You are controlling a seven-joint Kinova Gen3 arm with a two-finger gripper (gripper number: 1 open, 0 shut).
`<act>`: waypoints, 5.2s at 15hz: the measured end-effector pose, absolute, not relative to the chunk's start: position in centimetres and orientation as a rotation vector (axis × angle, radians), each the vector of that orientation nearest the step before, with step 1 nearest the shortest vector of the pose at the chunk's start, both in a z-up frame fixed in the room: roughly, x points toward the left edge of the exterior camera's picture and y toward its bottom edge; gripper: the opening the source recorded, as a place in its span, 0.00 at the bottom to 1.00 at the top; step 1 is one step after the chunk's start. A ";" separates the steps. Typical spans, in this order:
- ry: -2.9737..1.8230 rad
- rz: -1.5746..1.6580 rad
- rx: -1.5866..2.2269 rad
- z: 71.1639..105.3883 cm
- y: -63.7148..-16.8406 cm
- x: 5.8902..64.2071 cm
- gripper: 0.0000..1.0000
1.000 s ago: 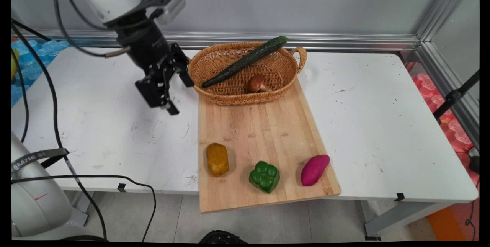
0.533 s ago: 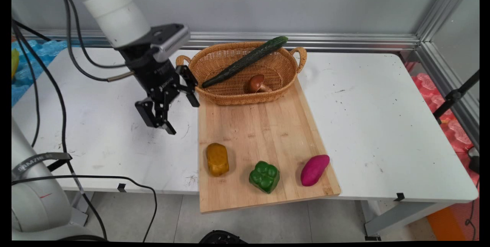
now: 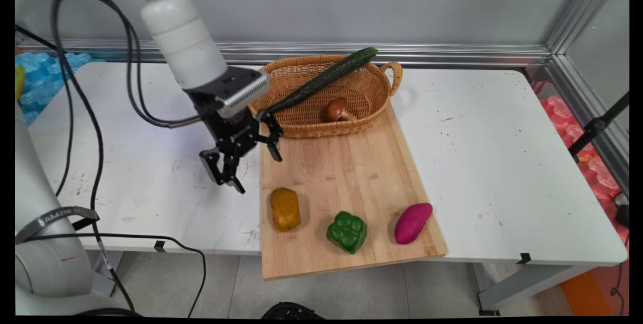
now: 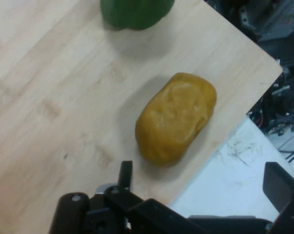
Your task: Pick up the potato from the cutting board, then place the picked object in the vegetable basket
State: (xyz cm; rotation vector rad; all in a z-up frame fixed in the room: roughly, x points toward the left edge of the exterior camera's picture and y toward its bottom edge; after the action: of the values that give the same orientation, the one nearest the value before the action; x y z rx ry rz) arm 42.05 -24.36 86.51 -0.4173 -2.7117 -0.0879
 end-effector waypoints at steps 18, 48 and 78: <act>-2.581 -0.120 -0.849 79.6 -26.7 38.1 1.00; -2.706 0.039 -0.405 89.4 -29.3 39.1 0.00; -2.458 0.478 1.269 93.0 -36.0 47.1 0.00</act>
State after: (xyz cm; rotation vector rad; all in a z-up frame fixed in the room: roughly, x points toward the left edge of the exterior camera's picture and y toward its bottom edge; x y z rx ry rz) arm 47.08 -36.02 93.03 1.2686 -2.4580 0.4777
